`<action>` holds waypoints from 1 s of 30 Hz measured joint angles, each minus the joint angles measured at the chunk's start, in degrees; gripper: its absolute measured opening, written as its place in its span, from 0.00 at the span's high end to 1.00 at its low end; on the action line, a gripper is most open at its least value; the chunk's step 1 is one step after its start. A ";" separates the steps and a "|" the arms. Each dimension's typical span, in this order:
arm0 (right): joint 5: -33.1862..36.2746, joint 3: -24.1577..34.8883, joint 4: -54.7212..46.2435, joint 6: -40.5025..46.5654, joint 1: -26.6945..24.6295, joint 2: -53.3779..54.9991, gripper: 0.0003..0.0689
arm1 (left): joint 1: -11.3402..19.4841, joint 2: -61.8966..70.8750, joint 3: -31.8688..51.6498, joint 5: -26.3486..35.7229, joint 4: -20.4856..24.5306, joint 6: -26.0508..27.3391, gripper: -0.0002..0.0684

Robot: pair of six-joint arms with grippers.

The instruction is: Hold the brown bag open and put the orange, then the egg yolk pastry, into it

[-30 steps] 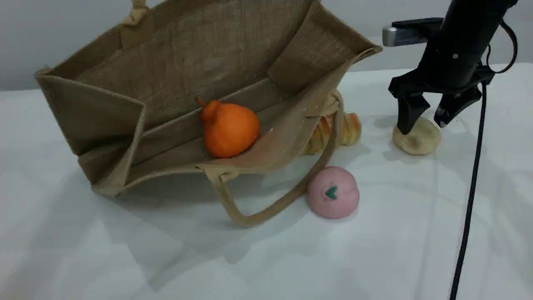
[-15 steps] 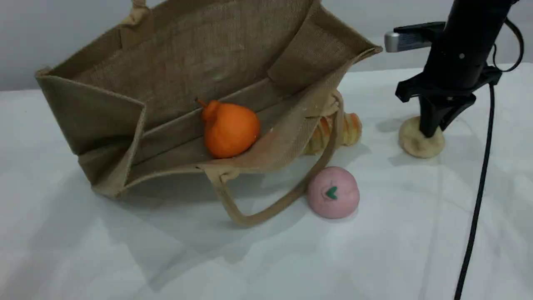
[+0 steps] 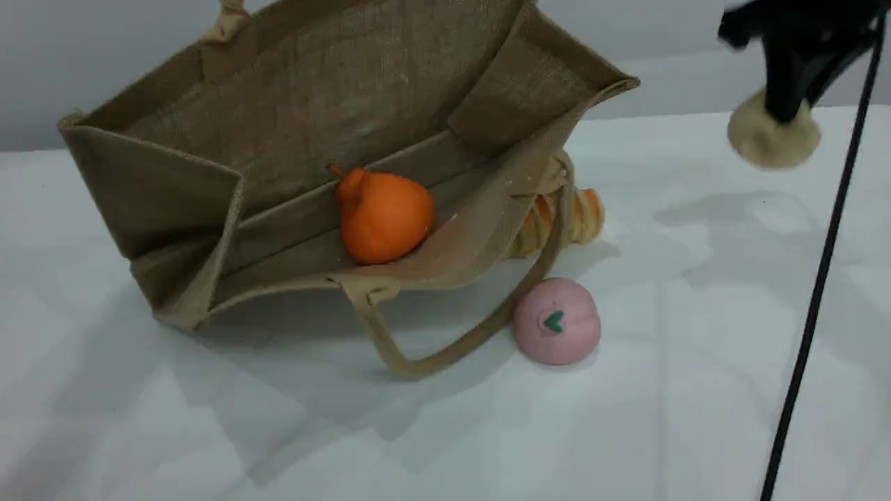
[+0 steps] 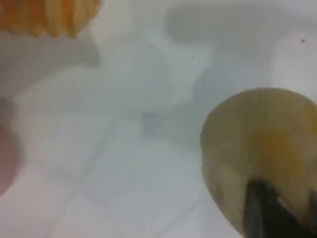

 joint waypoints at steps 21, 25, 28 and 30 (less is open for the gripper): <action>-10.49 24.94 26.85 -16.81 4.05 -34.93 0.96 | 0.00 0.00 0.00 0.05 0.00 -0.05 0.89; -12.45 27.79 32.09 -21.64 9.16 -33.96 0.96 | 0.00 0.00 0.00 0.05 0.00 -0.05 0.89; -16.53 27.86 35.37 -23.41 12.98 -32.31 0.96 | 0.00 0.00 0.00 0.05 0.00 -0.05 0.89; -18.20 27.79 35.92 -24.10 15.44 -30.56 0.96 | 0.00 0.00 0.00 0.05 0.00 -0.05 0.89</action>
